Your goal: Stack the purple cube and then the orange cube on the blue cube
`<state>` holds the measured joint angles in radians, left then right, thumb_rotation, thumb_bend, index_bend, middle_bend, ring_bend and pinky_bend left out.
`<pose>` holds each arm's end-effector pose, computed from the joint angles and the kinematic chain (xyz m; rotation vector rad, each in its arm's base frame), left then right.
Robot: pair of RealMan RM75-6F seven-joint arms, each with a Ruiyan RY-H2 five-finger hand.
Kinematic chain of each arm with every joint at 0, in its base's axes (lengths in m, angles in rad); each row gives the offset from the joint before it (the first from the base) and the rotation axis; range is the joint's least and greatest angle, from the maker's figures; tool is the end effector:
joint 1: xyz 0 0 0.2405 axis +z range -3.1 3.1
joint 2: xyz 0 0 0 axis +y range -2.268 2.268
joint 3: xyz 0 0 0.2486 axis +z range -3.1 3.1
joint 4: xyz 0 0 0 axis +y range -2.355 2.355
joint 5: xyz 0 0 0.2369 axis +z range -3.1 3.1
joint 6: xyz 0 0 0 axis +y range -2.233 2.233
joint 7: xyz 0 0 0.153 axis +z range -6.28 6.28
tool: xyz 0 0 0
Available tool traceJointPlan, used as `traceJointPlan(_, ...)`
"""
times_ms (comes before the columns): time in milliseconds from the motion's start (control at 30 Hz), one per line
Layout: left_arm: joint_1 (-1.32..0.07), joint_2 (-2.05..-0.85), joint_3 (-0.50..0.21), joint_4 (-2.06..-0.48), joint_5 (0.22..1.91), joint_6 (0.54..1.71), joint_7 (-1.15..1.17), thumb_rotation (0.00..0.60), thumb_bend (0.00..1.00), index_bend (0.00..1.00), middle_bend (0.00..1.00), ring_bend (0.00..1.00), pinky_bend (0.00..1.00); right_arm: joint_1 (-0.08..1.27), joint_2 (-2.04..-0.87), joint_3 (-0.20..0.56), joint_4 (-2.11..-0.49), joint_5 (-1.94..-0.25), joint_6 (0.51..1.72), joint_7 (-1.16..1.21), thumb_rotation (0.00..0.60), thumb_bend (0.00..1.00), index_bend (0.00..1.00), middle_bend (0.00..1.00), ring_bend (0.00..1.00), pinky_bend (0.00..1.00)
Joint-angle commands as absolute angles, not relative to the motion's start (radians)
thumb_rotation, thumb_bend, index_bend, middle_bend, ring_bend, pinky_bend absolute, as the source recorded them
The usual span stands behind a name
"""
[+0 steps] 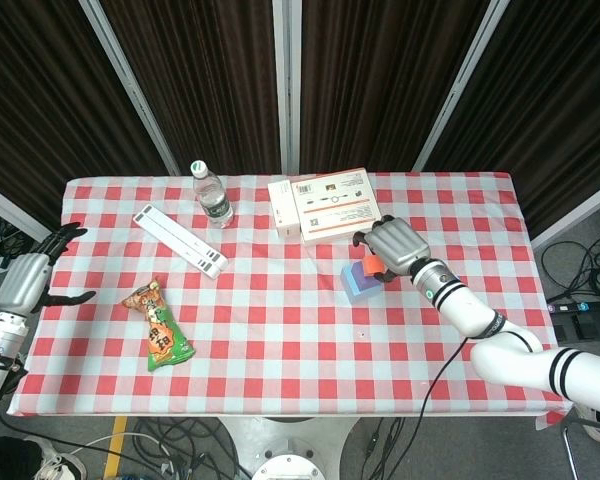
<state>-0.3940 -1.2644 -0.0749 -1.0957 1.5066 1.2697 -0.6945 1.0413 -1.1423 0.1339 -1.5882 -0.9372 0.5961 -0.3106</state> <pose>-0.3425 0.3198 0.1328 -1.4390 -1.1273 -1.2157 -0.1073 -0.4155 0.0423 2.0971 -0.8099 0.6541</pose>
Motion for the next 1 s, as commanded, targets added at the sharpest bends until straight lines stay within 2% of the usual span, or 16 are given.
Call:
traceJointPlan(33,-0.394,-1.264,-0.075,-1.095,1.506,1.270,-0.694,0.600,0.00,0.21,0.19,0.16,0.29,1.045,-1.144,0.128,-1.587,-0.933,0.595,-0.310,0.600,0.15,0.31,0.51,0.27,0.21)
traceJointPlan(700,-0.396,-1.272,-0.077,-1.075,1.498,1.259,-0.696,0.600,0.00,0.21,0.19,0.16,0.29,1.065,-1.181,0.106,-1.536,-0.931,0.584,-0.285,0.600,0.14,0.31,0.50,0.27,0.21)
traceJointPlan(1000,-0.401,-1.274,-0.080,-1.073,1.499,1.257,-0.700,0.600,0.00,0.21,0.19,0.16,0.29,1.069,-1.176,0.114,-1.527,-0.961,0.566,-0.242,0.600,0.05,0.23,0.38,0.20,0.19)
